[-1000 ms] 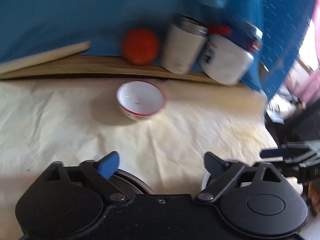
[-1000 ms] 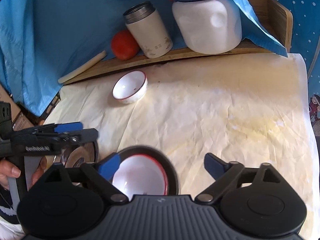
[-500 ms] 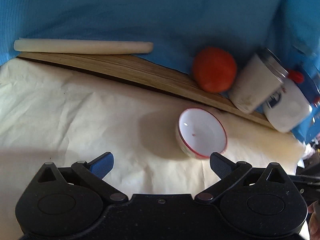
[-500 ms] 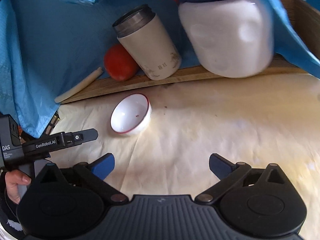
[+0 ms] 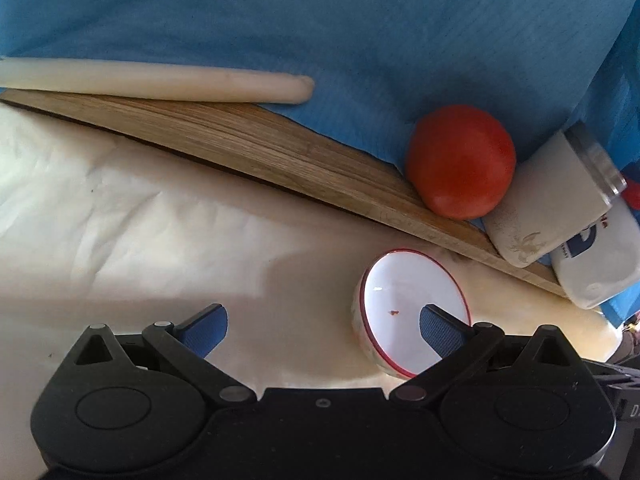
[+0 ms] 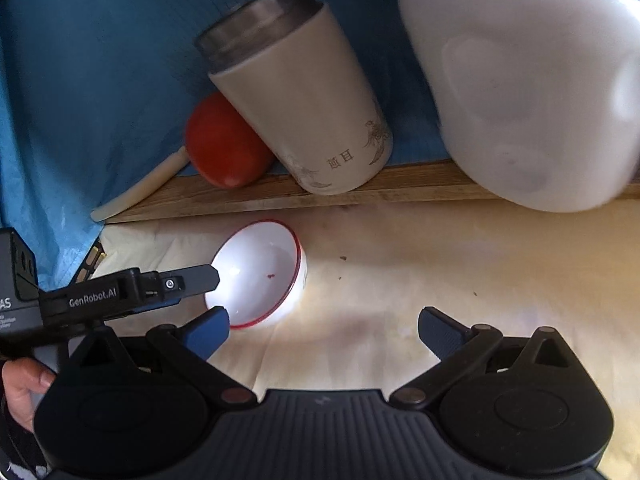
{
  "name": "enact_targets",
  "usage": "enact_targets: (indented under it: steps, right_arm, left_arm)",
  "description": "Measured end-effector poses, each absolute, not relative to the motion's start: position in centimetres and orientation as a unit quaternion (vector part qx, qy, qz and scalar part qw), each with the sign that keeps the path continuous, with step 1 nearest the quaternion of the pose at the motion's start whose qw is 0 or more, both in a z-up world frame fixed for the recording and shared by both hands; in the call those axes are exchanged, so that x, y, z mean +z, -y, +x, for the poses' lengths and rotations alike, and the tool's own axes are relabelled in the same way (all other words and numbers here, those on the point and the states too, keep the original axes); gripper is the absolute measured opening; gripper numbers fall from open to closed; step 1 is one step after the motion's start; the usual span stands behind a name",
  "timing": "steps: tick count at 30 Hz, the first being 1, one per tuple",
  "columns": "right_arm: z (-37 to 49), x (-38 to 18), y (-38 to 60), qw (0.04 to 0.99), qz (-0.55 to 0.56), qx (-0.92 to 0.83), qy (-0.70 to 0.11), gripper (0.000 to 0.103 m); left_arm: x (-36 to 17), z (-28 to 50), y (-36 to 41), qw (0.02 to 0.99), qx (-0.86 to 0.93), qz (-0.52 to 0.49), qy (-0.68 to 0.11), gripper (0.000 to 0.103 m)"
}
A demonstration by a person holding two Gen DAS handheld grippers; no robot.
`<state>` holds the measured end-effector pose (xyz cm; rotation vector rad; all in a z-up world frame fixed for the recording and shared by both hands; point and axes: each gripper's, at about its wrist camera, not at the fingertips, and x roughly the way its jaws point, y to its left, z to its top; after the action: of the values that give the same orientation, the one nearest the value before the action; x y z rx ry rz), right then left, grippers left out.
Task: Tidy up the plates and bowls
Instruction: 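Move the left gripper to the small red-rimmed white bowl, then close the left gripper on the small white bowl's rim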
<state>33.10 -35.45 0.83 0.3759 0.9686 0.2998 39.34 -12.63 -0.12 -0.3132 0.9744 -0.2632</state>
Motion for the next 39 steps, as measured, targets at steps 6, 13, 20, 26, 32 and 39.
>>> enact_targets:
  steps: [6, 13, 20, 26, 32, 39]
  right_arm:
    - [34.2, 0.0, 34.7, 0.860, 0.164, 0.145, -0.461, 0.097]
    - [34.8, 0.0, 34.0, 0.862, 0.152, 0.153, -0.458, 0.086]
    - [35.0, -0.1, 33.2, 0.860, 0.148, 0.162, -0.460, 0.078]
    - [35.1, -0.2, 32.7, 0.859, 0.150, 0.166, -0.462, 0.064]
    - [35.3, -0.4, 32.5, 0.856, 0.165, 0.163, -0.462, 0.044]
    - [35.5, -0.3, 32.6, 0.847, 0.185, 0.173, -0.467, 0.027]
  left_arm:
    - [-0.5, 39.8, 13.3, 0.865, -0.124, -0.138, -0.466, 0.102]
    - [-0.3, 40.1, 13.8, 0.867, -0.127, -0.126, -0.466, 0.101]
    - [0.0, 39.5, 14.0, 0.866, -0.134, -0.129, -0.464, 0.086]
    - [-0.1, 39.3, 14.3, 0.858, -0.157, -0.141, -0.468, 0.062]
    - [-0.4, 39.7, 14.5, 0.843, -0.183, -0.154, -0.482, 0.035]
    - [-0.3, 39.7, 14.6, 0.841, -0.184, -0.149, -0.487, 0.020]
